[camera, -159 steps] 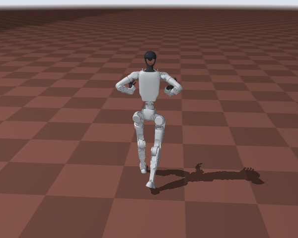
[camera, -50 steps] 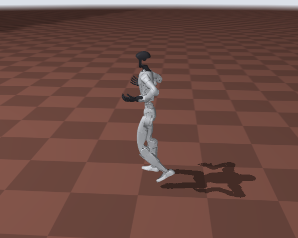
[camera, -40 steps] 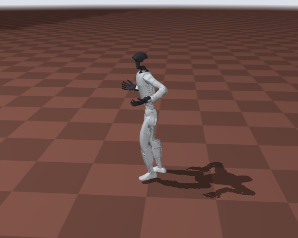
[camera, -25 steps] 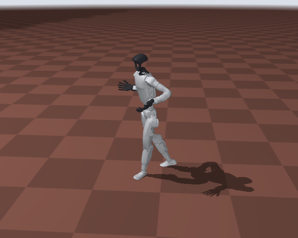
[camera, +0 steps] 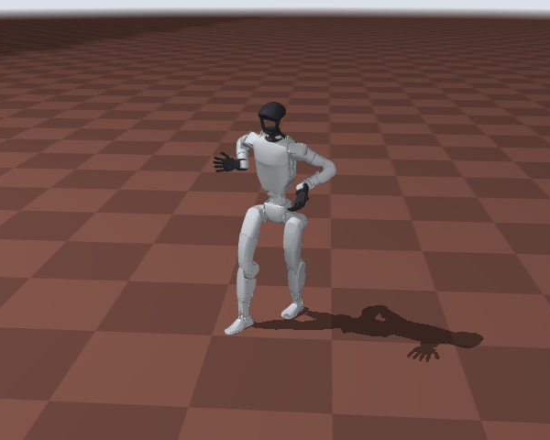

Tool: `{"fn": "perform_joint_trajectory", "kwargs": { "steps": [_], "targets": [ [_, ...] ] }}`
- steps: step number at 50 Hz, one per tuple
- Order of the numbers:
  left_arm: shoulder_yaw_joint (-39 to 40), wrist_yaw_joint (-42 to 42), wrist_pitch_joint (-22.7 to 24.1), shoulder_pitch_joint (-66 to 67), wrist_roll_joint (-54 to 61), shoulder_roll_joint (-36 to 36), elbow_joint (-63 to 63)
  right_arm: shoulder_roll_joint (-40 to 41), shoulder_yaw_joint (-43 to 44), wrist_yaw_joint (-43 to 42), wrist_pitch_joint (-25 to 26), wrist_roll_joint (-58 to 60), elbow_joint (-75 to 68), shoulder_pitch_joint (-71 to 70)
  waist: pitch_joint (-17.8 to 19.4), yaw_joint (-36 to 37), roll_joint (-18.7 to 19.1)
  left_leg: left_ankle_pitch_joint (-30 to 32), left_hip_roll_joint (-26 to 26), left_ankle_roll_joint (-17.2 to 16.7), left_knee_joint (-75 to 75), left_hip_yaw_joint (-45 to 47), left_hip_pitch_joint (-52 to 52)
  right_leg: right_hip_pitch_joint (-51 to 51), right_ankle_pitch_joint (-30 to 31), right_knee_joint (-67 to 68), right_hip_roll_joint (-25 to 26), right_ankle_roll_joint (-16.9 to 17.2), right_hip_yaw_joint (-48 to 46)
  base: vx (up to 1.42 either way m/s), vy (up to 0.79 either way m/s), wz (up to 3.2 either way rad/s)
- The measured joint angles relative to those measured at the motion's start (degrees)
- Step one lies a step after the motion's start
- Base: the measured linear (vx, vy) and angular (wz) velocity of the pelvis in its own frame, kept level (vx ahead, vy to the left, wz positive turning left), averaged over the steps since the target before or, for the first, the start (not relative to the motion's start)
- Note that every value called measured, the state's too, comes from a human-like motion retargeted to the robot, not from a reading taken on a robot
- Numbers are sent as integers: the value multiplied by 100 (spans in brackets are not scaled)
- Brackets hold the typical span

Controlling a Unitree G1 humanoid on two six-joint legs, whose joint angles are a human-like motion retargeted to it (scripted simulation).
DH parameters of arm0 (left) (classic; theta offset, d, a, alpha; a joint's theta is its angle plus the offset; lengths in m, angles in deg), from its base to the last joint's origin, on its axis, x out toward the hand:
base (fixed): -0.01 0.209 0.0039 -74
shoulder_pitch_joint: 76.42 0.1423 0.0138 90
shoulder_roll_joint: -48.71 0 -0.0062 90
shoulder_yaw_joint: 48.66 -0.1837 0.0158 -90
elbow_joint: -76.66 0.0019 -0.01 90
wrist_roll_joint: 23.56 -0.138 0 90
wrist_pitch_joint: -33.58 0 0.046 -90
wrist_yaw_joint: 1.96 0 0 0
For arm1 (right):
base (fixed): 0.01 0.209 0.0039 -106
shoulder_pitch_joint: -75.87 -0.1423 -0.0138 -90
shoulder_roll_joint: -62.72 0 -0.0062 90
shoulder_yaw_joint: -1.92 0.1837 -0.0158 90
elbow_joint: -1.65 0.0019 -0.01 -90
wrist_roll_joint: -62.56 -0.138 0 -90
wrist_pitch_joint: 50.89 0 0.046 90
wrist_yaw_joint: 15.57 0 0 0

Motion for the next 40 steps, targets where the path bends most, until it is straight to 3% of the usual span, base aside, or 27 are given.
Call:
{"fn": "perform_joint_trajectory", "kwargs": {
  "steps": [4,9,13,16,18,22,25,28,32,35,38,40],
  "targets": [
    [-56,484,80,55,100,-179,112,19,75,-172,215,22,40,-33,285,-290,-88,9,-2,-58,-157,-674,592,185,154,-1395,193,541,-462,59,-12,167],
    [-140,877,10,25,101,-327,206,17,109,-322,326,71,118,-62,179,-483,29,356,13,34,-184,-1549,1063,404,376,-1413,297,498,137,68,-9,119],
    [-34,549,104,-192,-718,-19,296,-77,-27,-232,48,219,205,-79,-23,-331,14,1211,-207,-88,438,-1901,1121,1003,179,-1341,69,250,194,74,-17,46],
    [72,562,197,-407,-1592,407,262,-136,-166,-301,-97,378,250,-110,-165,-145,-258,2013,-633,-61,2195,-1254,307,1365,-292,-1128,-333,246,207,69,-19,28],
    [137,870,151,-493,-1945,618,160,-175,-182,-412,3,449,289,-137,-296,-53,-415,2255,-651,194,3711,-403,-710,1475,-491,-1058,-546,251,166,60,-18,44],
    [279,1381,69,-630,-2555,921,-77,-213,-145,-516,198,549,319,-176,-389,266,-640,1590,-119,1096,5354,1052,-2286,1620,-731,-985,-716,359,129,54,-18,12],
    [354,1571,71,-619,-2854,982,-190,-144,-167,-516,204,613,268,-174,-349,625,-806,900,-100,1364,5155,1400,-2963,1698,-878,-904,-764,549,245,50,-16,-39],
    [437,1764,78,-598,-3044,983,-242,-41,-215,-485,201,679,187,-226,-293,1018,-805,787,33,1222,4029,1407,-3377,1742,-1042,-827,-505,550,395,48,-18,-62],
    [546,2008,73,-571,-3177,949,-283,8,-265,-422,264,792,100,-315,-95,1497,-572,1466,316,909,1443,1646,-3189,2123,-1328,-813,-162,549,590,56,0,-76],
    [593,2108,80,-564,-3261,935,-332,14,-294,-410,243,818,85,-358,160,1746,-270,1915,564,425,-152,2103,-2863,2720,-1538,-913,133,512,700,64,8,-69],
    [598,2117,97,-594,-3302,937,-369,14,-311,-442,146,751,79,-384,287,1812,-113,1788,620,-80,-793,2634,-2782,3201,-1657,-982,289,459,731,65,6,-29],
    [596,2121,99,-637,-3312,940,-375,21,-312,-467,90,699,65,-407,277,1809,-101,1557,579,-235,-823,2854,-2785,3392,-1696,-952,315,411,738,66,8,-6]
  ]
}}
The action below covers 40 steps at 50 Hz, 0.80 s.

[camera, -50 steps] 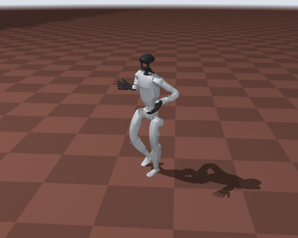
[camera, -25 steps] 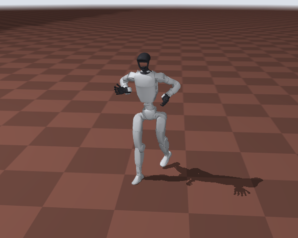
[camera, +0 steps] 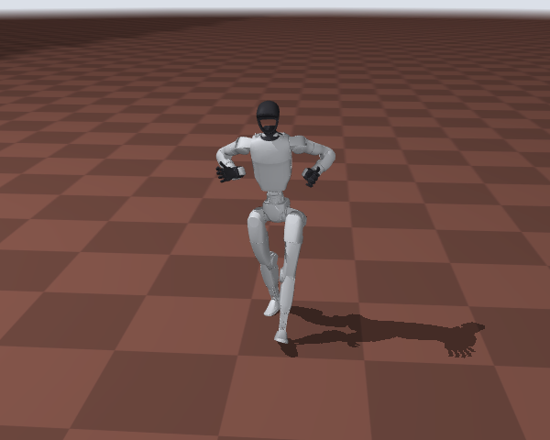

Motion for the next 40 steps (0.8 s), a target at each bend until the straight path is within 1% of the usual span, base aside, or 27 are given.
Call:
{"fn": "perform_joint_trajectory", "kwargs": {
  "steps": [3,5,7,9,11,13,15,17,19,22,25,27,28,30,32,33,35,36,38,40],
  "targets": [
    [-15,-13,5,-21,-4,-12,-6,37,-9,-21,-84,-47,-29,4,-145,-28,-12,-15,-77,42,0,-63,179,177,76,186,70,-154,57,72,9,-2],
    [-46,-59,22,-2,1,-42,-21,70,-15,-6,-160,-59,-58,41,-264,-76,-13,97,-93,122,0,-227,369,280,282,399,139,-241,111,77,10,6],
    [-113,-153,53,30,34,-92,-45,96,-18,51,-250,-68,-99,108,-381,-168,1,115,-64,215,0,-395,610,318,731,774,214,-289,150,80,11,19],
    [-210,-288,90,63,110,-152,-55,106,-25,140,-330,-82,-153,186,-503,-280,57,-8,31,313,0,-558,885,165,1389,1456,307,-309,162,80,12,24],
    [-315,-390,118,95,191,-184,-57,93,-36,208,-345,-77,-192,256,-642,-387,141,-203,180,386,0,-716,1140,-300,2068,2530,414,-275,160,75,13,23],
    [-394,-412,119,78,273,-172,-62,44,-23,241,-291,-108,-193,276,-751,-518,223,-388,308,393,14,-871,1329,-975,2510,3724,494,-227,139,69,12,31],
    [-439,-372,90,26,320,-123,-72,-26,16,261,-226,-199,-153,265,-790,-673,294,-563,394,336,102,-1012,1464,-1658,2594,4714,509,-275,87,63,11,41],
    [-458,-311,44,-34,309,-65,-75,-89,75,289,-196,-311,-93,244,-763,-843,360,-712,437,261,223,-1132,1573,-2243,2298,5289,426,-463,-20,59,11,49],
    [-473,-263,3,-74,263,-23,-66,-135,143,313,-191,-379,-41,241,-705,-1013,423,-848,451,214,344,-1247,1678,-2711,1856,5457,292,-694,-154,55,10,55],
    [-498,-226,-33,-97,187,-5,-42,-174,248,321,-197,-375,11,275,-593,-1261,481,-1042,409,226,505,-1439,1831,-3207,1285,5010,96,-943,-332,53,7,67],
    [-527,-217,-37,-107,137,-40,-17,-199,341,305,-190,-319,38,333,-458,-1518,440,-1234,244,298,636,-1677,1993,-3447,1070,3798,-39,-961,-407,52,3,87],
    [-557,-221,-20,-102,129,-74,-9,-222,382,296,-161,-281,46,382,-353,-1705,323,-1370,34,338,709,-1867,2151,-3408,1303,2559,-134,-820,-370,54,-2,107],
    [-573,-220,-7,-99,135,-87,-6,-237,399,292,-133,-267,50,403,-289,-1805,241,-1443,-96,352,743,-1975,2256,-3336,1518,1871,-203,-710,-347,58,-5,117],
    [-574,-189,26,-129,171,-105,18,-278,424,282,-14,-259,76,376,-86,-2009,75,-1599,-321,371,785,-2208,2562,-3086,2047,495,-343,-385,-422,62,-7,111],
    [-548,-150,56,-119,152,-119,66,-298,388,276,93,-222,105,314,82,-2081,-21,-1732,-365,340,758,-2316,2906,-2996,2275,-308,-323,1,-716,64,-19,55],
    [-532,-136,67,-93,121,-125,94,-297,354,270,113,-197,117,293,121,-2062,-37,-1784,-282,265,741,-2295,3045,-3072,2195,-423,-192,104,-895,63,-36,3],
    [-505,-117,85,-46,71,-129,135,-295,293,258,120,-159,131,253,123,-1980,-39,-1848,-92,95,729,-2199,3242,-3252,1948,-462,140,139,-1138,62,-42,-23],
    [-498,-106,93,-66,61,-143,153,-296,273,244,116,-153,118,192,101,-1963,-36,-1844,-69,70,730,-2206,3308,-3274,1907,-462,230,139,-1156,65,-31,-13],
    [-500,-99,106,-85,52,-163,180,-294,235,231,99,-143,95,111,27,-1960,-37,-1807,-77,71,772,-2296,3446,-3202,1946,-462,322,139,-1111,72,-14,12],
    [-520,-118,112,-79,55,-174,199,-288,198,241,69,-138,83,76,-74,-1984,-48,-1679,-158,134,901,-2481,3579,-2982,2060,-462,273,139,-993,78,-1,29]
  ]
}}
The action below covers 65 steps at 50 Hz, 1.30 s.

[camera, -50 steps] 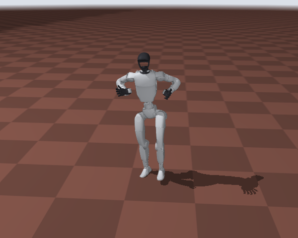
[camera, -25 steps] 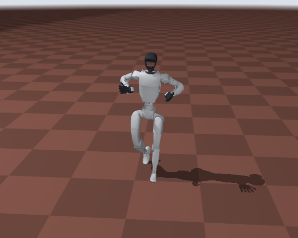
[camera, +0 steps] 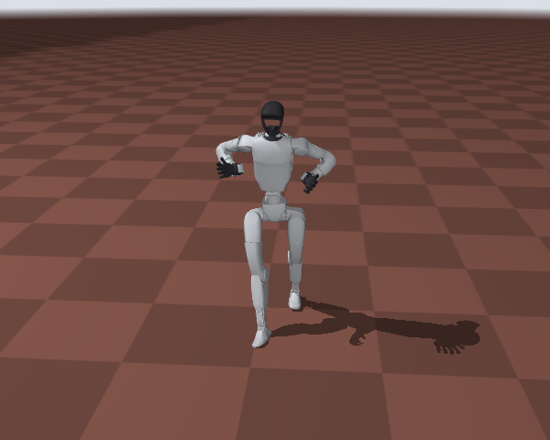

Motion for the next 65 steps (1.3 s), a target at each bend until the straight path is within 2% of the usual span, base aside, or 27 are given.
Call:
{"fn": "perform_joint_trajectory", "kwargs": {
  "steps": [2,5,7,9,10,13,15,17,20,22,26,28,30,35,38,40,42,45,48,52,55,58,60,62,65],
  "targets": [
    [-25,-36,-10,14,-4,2,20,1,-44,12,-38,-3,4,-7,-107,-19,-28,339,-157,108,296,-214,58,309,-64,0,-204,0,81,81,9,34],
    [-62,-67,-65,28,-32,30,52,-22,-118,-22,-74,-20,25,3,-259,-8,-183,1234,-521,311,1233,-372,-165,827,-424,0,-669,-29,144,79,4,25],
    [-60,-44,-129,17,-51,86,58,-46,-152,-91,-47,-34,61,-4,-389,61,-358,1777,-689,428,2500,-170,-822,1057,-642,0,-887,-127,210,73,-14,5],
    [-29,11,-188,12,-68,152,34,-76,-156,-155,22,-41,100,-5,-533,153,-484,2061,-708,623,3823,189,-1675,1181,-792,19,-1039,-154,265,67,-15,-1],
    [-7,41,-211,17,-78,182,18,-91,-155,-177,56,-43,115,2,-583,213,-542,2120,-677,753,4389,393,-2067,1238,-863,45,-1101,-149,296,64,-14,-15],
    [75,101,-234,10,-100,227,-35,-78,-166,-194,114,-65,112,-15,-648,485,-665,1699,-493,1201,5336,910,-3041,1317,-1046,168,-1191,-91,441,61,-12,-35],
    [121,105,-218,50,-125,228,-59,-45,-194,-183,105,-55,87,0,-648,677,-750,1334,-496,1391,5396,1080,-3503,1384,-1173,264,-1253,-48,558,58,-8,-50],
    [173,110,-200,88,-141,225,-75,-2,-218,-171,84,-35,49,-4,-629,862,-787,1131,-534,1439,4987,1121,-3857,1433,-1306,368,-1262,-31,685,57,-5,-55],
    [255,157,-198,125,-154,237,-91,36,-242,-153,94,14,-5,-39,-580,1116,-738,1193,-459,1376,3660,1177,-4121,1531,-1516,507,-1157,-54,864,57,-2,-65],
    [307,217,-211,130,-160,259,-107,35,-251,-135,135,60,-26,-86,-506,1299,-596,1449,-233,1224,2318,1344,-4030,1676,-1657,560,-950,-101,991,60,1,-91],
    [342,266,-214,113,-192,295,-176,21,-261,-113,112,80,-18,-165,-221,1596,-179,1854,297,480,-137,1926,-3615,2308,-1925,542,-443,-153,1223,67,7,-96],
    [309,226,-196,106,-204,301,-209,21,-266,-120,14,29,-10,-160,-129,1619,-58,1842,408,64,-798,2154,-3521,2648,-2020,517,-323,-148,1281,72,12,-48],
    [262,179,-183,63,-190,298,-223,30,-257,-124,-89,-41,-30,-165,-87,1587,-34,1697,435,-178,-901,2253,-3545,2912,-2063,531,-313,-161,1315,72,13,-20],
    [150,66,-168,-34,-99,278,-229,113,-235,-37,-229,-146,-132,-132,-250,1460,-18,2012,382,-81,-901,2075,-3162,3233,-1697,1000,-238,-383,1412,77,16,1],
    [52,-67,-129,-23,-27,219,-240,157,-232,90,-293,-151,-197,-38,-376,1379,73,1912,451,148,-901,1914,-2714,3111,-807,1930,-146,-504,1330,83,19,9],
    [-21,-139,-100,-3,32,182,-231,173,-241,145,-288,-125,-239,27,-490,1343,160,1674,562,294,-863,1816,-2439,2693,-97,3014,-102,-535,1198,80,20,4],
    [-66,-131,-96,-23,90,185,-228,156,-230,141,-227,-134,-246,52,-595,1277,232,1407,660,336,-747,1725,-2259,2063,315,4213,-117,-538,1035,75,19,9],
    [-75,-31,-137,-99,135,239,-242,94,-169,118,-144,-260,-187,46,-691,1126,319,1093,752,254,-551,1615,-2062,1112,288,5592,-202,-643,802,69,16,19],
    [-61,66,-189,-138,108,286,-253,50,-65,128,-146,-401,-97,69,-715,920,397,851,794,147,-367,1524,-1887,385,-263,5997,-256,-806,606,64,13,32],
    [-73,119,-214,-137,55,268,-255,34,96,154,-202,-485,-21,167,-673,580,407,587,707,154,-199,1348,-1653,-252,-829,5209,-270,-914,453,60,7,54],
    [-135,103,-200,-124,35,213,-255,31,199,173,-211,-471,-15,277,-600,281,300,417,496,204,-141,1136,-1433,-426,-800,3712,-313,-876,405,59,1,83],
    [-229,77,-161,-162,79,172,-250,6,291,165,-96,-395,-25,349,-433,-68,80,233,153,214,-126,819,-1059,-220,-249,1605,-513,-647,245,64,-4,109],
    [-262,86,-135,-210,111,168,-222,-10,317,130,42,-313,-12,334,-270,-239,-37,102,11,201,-166,627,-694,-49,48,440,-604,-318,11,70,-10,91],
    [-271,98,-118,-217,77,174,-180,-6,278,92,120,-220,4,311,-199,-275,-57,6,42,151,-212,551,-386,-114,-11,0,-535,-5,-169,70,-23,37],
    [-259,141,-99,-265,36,183,-123,6,178,16,165,-160,19,203,-230,-200,-1,-45,236,12,-180,541,-102,-291,-119,0,-229,0,-120,71,-31,4]
  ]
}}
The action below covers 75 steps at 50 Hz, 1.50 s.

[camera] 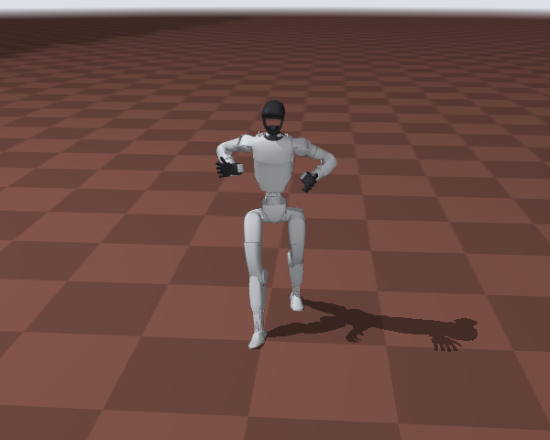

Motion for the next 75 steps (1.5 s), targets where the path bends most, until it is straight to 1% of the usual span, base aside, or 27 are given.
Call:
{"fn": "perform_joint_trajectory", "kwargs": {
  "steps": [3,5,8,11,13,15,18,22,25,27,30,33,35,37,40,42,45,48,52,55,57,61,63,65,69,72,75],
  "targets": [
    [-2,28,-8,-34,-20,4,22,-17,-100,-10,-21,-58,9,-71,-130,43,-16,208,-162,133,323,-245,152,300,270,0,-157,0,190,79,-6,21],
    [0,30,-29,-34,-51,4,42,-33,-181,9,-52,-102,27,-99,-206,98,-91,615,-336,267,768,-381,151,628,215,0,-361,-44,294,82,-9,8],
    [7,18,-90,-1,-128,40,72,-37,-336,-12,-93,-135,60,-122,-279,277,-303,1519,-512,457,2215,-314,-331,1097,-311,143,-584,-257,454,79,-24,-22],
    [24,11,-152,22,-148,120,42,-49,-421,-106,-70,-123,100,-119,-402,464,-478,2062,-553,712,4170,-62,-1454,1331,-727,337,-746,-340,587,70,-24,-24],
    [45,2,-172,30,-128,168,7,-56,-450,-141,-45,-125,115,-108,-451,632,-580,2064,-552,941,5131,121,-2192,1451,-868,389,-804,-299,689,63,-21,-41],
    [73,-33,-167,29,-94,196,-25,-36,-482,-139,-46,-129,107,-112,-468,851,-672,1814,-590,1169,5672,240,-2843,1531,-966,425,-828,-199,831,59,-18,-63],
    [123,-123,-118,71,-59,190,-44,44,-551,-96,-99,-82,58,-104,-463,1225,-790,1408,-806,1330,5575,190,-3598,1619,-1110,482,-822,-19,1103,55,-15,-85],
    [241,-186,-55,128,-24,174,-41,159,-636,-56,-142,39,-14,-134,-421,1722,-759,1239,-842,1266,4221,-53,-4168,1763,-1324,526,-525,0,1475,53,-14,-105],
    [323,-177,-38,139,5,176,-46,193,-676,-30,-111,136,-58,-184,-337,2048,-587,1543,-619,1186,2351,52,-4108,2003,-1497,517,-261,0,1747,58,-1,-114],
    [354,-168,-35,142,7,193,-57,200,-701,-25,-97,186,-74,-211,-237,2231,-382,1846,-382,964,1081,355,-3912,2294,-1616,488,-19,0,1928,63,4,-117],
    [345,-180,-28,119,-19,224,-80,207,-736,-65,-145,196,-92,-239,-72,2375,-98,2091,-156,364,-291,1105,-3645,2828,-1782,434,295,0,2132,68,4,-84],
    [288,-202,-19,145,-79,258,-110,231,-782,-122,-221,177,-88,-172,-82,2371,-39,1866,-239,-92,-706,1793,-3531,3227,-1902,470,394,0,2241,71,5,-37],
    [254,-208,-7,166,-119,261,-142,247,-812,-155,-282,168,-82,-127,-139,2393,-72,1721,-339,-169,-721,1967,-3405,3434,-1898,545,395,-21,2374,75,7,-28],
    [209,-216,10,-7,-79,224,-134,288,-826,-164,-402,81,-158,-261,-178,2306,-62,1802,-390,-68,-721,1752,-3261,3565,-1717,686,513,-84,2458,77,5,2],
    [98,-342,56,-75,13,128,-142,366,-852,-48,-550,15,-276,-259,-317,2199,-31,1897,-358,161,-721,1443,-2895,3638,-1096,1227,702,-59,2642,81,4,6],
    [14,-452,84,-68,95,90,-144,409,-862,43,-601,16,-343,-203,-455,2124,65,1811,-135,251,-721,1283,-2615,3368,-383,2081,977,0,2612,81,-7,7],
    [-48,-478,81,-160,220,113,-122,400,-818,105,-497,12,-377,-244,-627,1972,241,1562,321,183,-670,1067,-2309,2375,463,3962,1375,0,2121,75,-11,10],
    [-55,-313,3,-200,174,180,-135,286,-714,110,-347,-83,-287,-244,-650,1754,396,1137,284,199,-376,915,-2055,1361,321,5576,992,-1,1765,68,28,24],
    [-28,-128,-89,-195,22,257,-130,204,-542,105,-324,-191,-155,-200,-529,1429,593,757,313,85,-83,777,-1693,415,-470,6258,269,-802,1081,61,16,37],
    [-39,-86,-112,-195,-29,230,-114,192,-403,117,-364,-213,-98,-150,-393,1142,648,551,261,86,44,585,-1459,-39,-883,5767,-43,-1047,821,57,5,67],
    [-72,-98,-107,-189,-30,185,-102,191,-329,130,-385,-200,-83,-90,-301,946,628,432,179,118,82,405,-1291,-187,-926,4963,-121,-977,791,57,0,90],
    [-178,-136,-71,-208,8,108,-85,146,-210,152,-320,-135,-66,32,-105,541,409,190,-169,182,141,-35,-892,-45,-353,2432,-367,-597,852,60,-6,115],
    [-210,-107,-53,-286,48,112,-65,94,-150,134,-181,-102,-26,14,70,334,264,63,-345,197,161,-293,-585,237,32,1057,-544,-298,793,66,-13,126],
    [-222,-67,-44,-330,32,144,-35,60,-139,106,-59,-37,23,-19,190,235,189,-41,-354,176,144,-460,-269,389,126,205,-568,0,684,68,-25,83],
    [-238,7,-37,-446,-38,197,16,53,-186,11,41,61,73,-170,205,314,245,-74,-62,86,178,-584,118,412,8,0,-225,0,667,68,-32,34],
    [-281,31,-50,-508,-49,199,41,59,-224,-8,45,47,72,-221,91,407,202,158,-161,229,419,-779,251,711,229,0,-344,0,670,72,-16,36],
    [-311,35,-87,-515,-117,195,99,89,-314,8,15,21,84,-222,2,558,58,776,-323,393,1131,-748,172,1177,13,0,-560,0,665,73,-20,23]
  ]
}}
